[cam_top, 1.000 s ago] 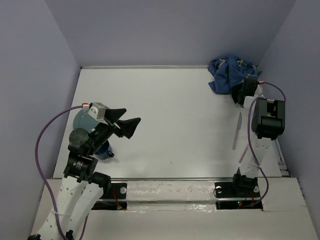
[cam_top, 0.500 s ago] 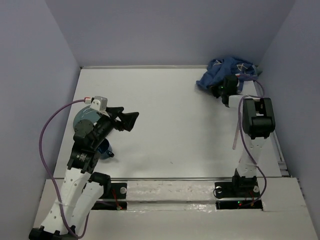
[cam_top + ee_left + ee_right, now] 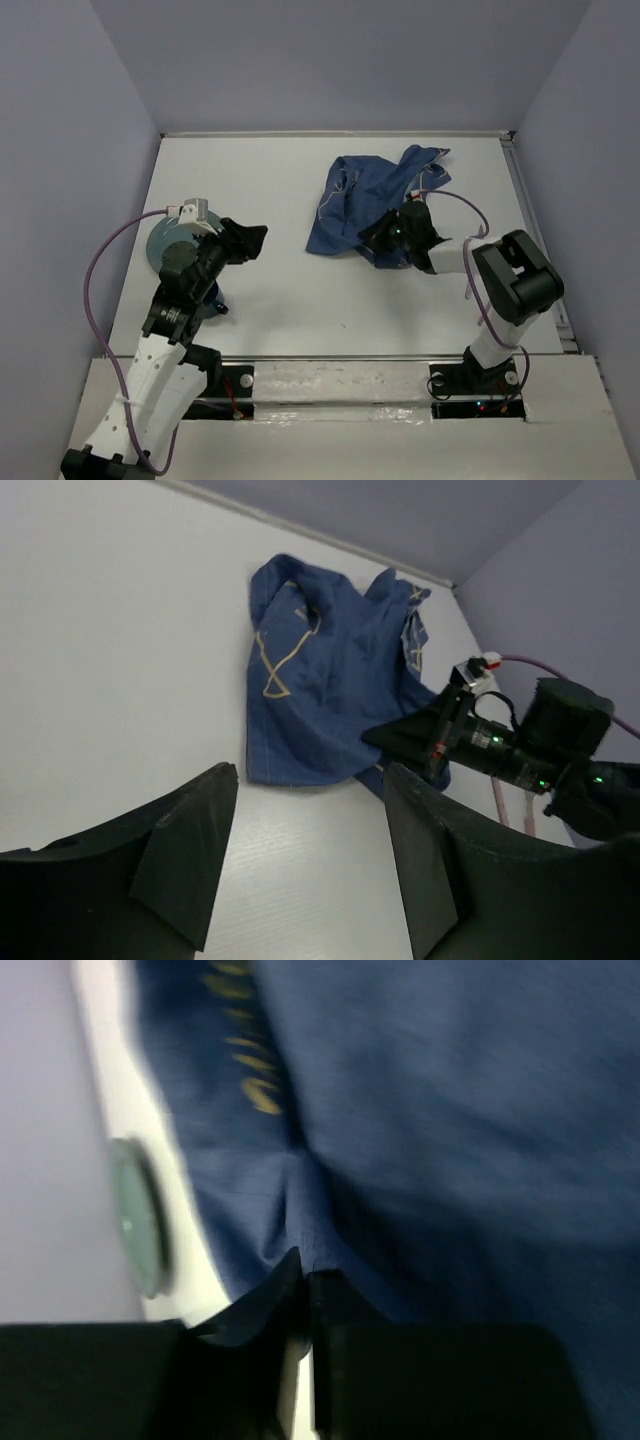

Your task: Set the dinner table for one person

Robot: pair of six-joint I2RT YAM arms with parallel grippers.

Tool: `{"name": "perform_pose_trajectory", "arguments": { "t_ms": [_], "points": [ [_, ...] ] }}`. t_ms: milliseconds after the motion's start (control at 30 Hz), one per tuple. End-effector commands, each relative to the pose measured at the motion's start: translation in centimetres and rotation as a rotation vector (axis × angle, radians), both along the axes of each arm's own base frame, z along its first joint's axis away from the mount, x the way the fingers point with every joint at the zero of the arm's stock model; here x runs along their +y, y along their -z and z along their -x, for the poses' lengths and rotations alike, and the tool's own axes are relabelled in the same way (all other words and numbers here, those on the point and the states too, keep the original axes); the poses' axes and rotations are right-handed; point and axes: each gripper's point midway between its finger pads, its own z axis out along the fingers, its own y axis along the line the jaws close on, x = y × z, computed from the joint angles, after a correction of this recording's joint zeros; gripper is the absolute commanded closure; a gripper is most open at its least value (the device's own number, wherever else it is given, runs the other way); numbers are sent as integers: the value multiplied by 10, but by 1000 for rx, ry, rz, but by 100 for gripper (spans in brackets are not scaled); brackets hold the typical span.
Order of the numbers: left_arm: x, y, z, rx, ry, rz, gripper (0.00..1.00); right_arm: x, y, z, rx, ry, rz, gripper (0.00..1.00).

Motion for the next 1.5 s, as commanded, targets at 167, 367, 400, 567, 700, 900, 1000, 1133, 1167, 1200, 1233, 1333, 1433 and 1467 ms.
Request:
{"name": "perform_pose_trajectory", "arguments": {
  "t_ms": [167, 367, 400, 567, 700, 900, 1000, 1133, 1167, 1200, 1233, 1333, 1433, 1467],
  "points": [
    [-40, 59, -3, 185, -71, 72, 30, -24, -21, 67, -73, -34, 71, 22],
    [-75, 92, -1, 264, -143, 27, 31, -59, -76, 80, -237, 51, 160, 23],
    [-84, 103, -2, 285, -141, 11, 31, -64, -75, 83, -232, 61, 176, 24],
    [-91, 125, -14, 319, -219, 100, 36, -78, -93, 103, -293, 71, 185, 27],
    [-94, 146, -34, 348, -298, 63, 37, -85, -95, 119, -306, 58, 194, 28],
    [-103, 177, -55, 419, -333, 71, 37, -90, -98, 135, -329, 39, 184, 28],
    [-102, 187, -65, 436, -361, 77, 36, -94, -94, 140, -321, 39, 201, 28],
    [-102, 194, -74, 442, -388, 91, 36, -93, -91, 143, -315, 30, 194, 28],
    [-104, 199, -75, 452, -391, 90, 36, -93, -90, 143, -314, 30, 195, 28],
    [-106, 198, -78, 453, -392, 97, 36, -94, -89, 143, -311, 32, 198, 28],
    [-106, 201, -79, 458, -394, 97, 37, -95, -87, 143, -311, 38, 208, 28],
    [-111, 208, -82, 473, -397, 110, 41, -97, -84, 142, -308, 45, 216, 28],
    [-112, 214, -86, 478, -415, 127, 52, -99, -76, 141, -294, 53, 225, 28],
    [-110, 217, -86, 480, -424, 127, 55, -103, -70, 139, -283, 78, 244, 28]
  ]
}}
